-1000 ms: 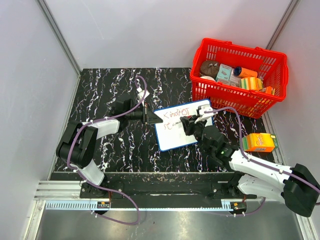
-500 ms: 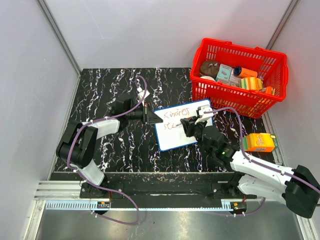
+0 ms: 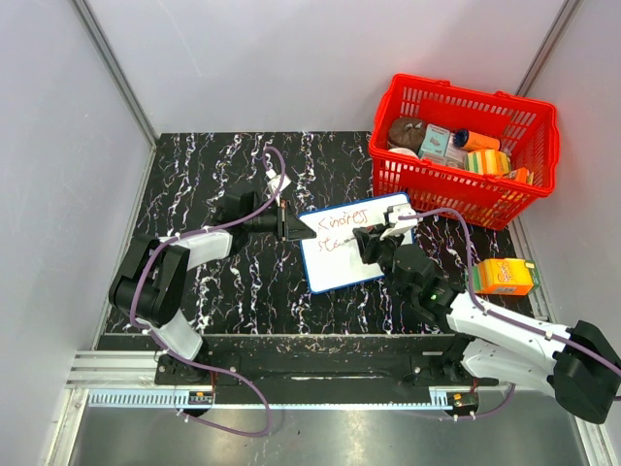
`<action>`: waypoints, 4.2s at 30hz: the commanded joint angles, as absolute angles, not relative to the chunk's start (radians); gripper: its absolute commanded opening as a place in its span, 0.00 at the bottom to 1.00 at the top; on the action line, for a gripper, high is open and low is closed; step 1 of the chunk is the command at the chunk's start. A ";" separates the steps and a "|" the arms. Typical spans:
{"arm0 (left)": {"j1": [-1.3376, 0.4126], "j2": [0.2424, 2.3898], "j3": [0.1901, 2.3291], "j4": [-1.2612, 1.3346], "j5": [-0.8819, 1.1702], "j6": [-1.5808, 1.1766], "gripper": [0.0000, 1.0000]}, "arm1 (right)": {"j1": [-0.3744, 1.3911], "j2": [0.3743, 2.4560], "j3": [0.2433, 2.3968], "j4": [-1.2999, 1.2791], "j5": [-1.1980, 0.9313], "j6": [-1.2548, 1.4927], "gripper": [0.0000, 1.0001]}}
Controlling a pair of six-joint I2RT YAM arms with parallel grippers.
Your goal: Write a sentence on the whiteboard
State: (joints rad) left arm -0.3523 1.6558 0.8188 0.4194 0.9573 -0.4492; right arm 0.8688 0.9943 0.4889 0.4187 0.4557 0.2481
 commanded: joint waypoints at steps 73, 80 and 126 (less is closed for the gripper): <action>-0.362 1.667 0.825 0.328 0.776 -0.247 0.00 | 0.871 0.928 0.517 0.471 0.543 0.238 0.00; -0.364 1.666 0.827 0.325 0.775 -0.244 0.00 | 0.871 0.974 0.529 0.480 0.551 0.230 0.00; -0.368 1.669 0.830 0.310 0.765 -0.235 0.00 | 0.870 0.960 0.509 0.383 0.497 0.272 0.00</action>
